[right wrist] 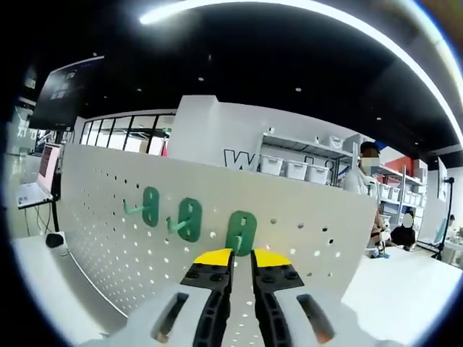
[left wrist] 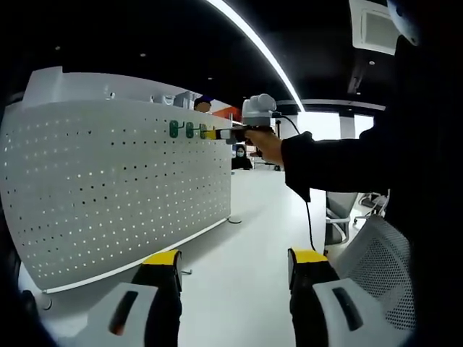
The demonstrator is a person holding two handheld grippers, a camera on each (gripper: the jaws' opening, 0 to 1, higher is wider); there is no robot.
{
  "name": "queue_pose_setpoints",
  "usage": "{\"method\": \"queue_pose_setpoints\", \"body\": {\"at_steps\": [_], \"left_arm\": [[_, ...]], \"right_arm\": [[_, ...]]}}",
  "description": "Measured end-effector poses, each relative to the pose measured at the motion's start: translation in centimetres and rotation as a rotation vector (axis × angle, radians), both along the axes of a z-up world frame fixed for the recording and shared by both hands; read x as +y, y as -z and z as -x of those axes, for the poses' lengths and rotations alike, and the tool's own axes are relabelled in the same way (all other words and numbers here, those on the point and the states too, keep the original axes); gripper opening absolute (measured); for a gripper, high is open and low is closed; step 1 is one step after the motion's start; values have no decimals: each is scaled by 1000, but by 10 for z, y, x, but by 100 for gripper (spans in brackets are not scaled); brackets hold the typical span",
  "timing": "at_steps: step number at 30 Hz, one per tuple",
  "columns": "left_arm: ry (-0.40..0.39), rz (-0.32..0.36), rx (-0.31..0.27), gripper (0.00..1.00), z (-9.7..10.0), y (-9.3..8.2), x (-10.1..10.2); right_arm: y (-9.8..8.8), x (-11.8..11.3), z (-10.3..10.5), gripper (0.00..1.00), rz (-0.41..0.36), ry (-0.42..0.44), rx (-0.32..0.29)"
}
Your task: Insert the hook assembly into the mounting plate slot until the hook locks in place.
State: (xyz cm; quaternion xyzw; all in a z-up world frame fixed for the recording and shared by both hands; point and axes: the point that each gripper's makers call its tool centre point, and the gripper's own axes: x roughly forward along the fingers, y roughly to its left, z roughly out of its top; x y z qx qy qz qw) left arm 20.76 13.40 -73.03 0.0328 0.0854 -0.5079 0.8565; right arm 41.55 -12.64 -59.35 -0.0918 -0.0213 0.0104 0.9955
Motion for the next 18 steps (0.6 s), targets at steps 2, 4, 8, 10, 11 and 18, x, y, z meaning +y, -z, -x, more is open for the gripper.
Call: {"method": "queue_pose_setpoints", "body": {"at_steps": [2, 4, 8, 10, 11, 18], "left_arm": [[2, 1, 0, 61, 0, 0, 0], [4, -1, -2, 60, 0, 0, 0], [8, -1, -3, 60, 1, 0, -1], [12, -1, -2, 60, 2, 0, -2], [13, -2, -2, 60, 2, 0, -2], [20, -1, -9, 60, 4, -2, -3]], "right_arm": [[-1, 0, 3, 10, -2, -2, -3], [-3, 0, 6, 12, -6, -5, -7], [-7, 1, 13, 15, -7, -10, -20], [-7, 2, 15, 16, -6, -12, -21], [-7, 2, 16, 17, -6, -13, -22], [-13, 9, 30, 19, -10, -22, -41]]}}
